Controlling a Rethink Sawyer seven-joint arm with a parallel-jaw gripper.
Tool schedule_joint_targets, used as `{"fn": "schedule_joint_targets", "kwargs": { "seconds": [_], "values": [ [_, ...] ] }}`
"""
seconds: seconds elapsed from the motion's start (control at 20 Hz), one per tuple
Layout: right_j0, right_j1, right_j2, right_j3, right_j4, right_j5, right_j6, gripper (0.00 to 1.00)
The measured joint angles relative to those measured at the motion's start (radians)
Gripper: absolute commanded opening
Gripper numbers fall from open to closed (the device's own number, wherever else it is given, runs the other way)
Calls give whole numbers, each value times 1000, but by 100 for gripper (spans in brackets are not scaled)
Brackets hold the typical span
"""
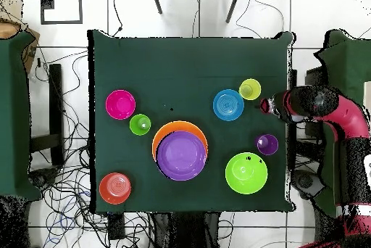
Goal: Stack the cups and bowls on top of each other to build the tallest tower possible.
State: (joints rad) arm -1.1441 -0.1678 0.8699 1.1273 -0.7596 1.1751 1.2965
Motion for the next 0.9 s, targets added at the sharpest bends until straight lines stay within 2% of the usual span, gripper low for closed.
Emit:
{"fn": "schedule_joint_targets", "kwargs": {
  "seconds": [0.55,0.9],
  "values": [
    [12,-13,-5,-33,0,54,-77,100],
    [43,-71,-8,-60,0,158,-77,100]
  ]
}}
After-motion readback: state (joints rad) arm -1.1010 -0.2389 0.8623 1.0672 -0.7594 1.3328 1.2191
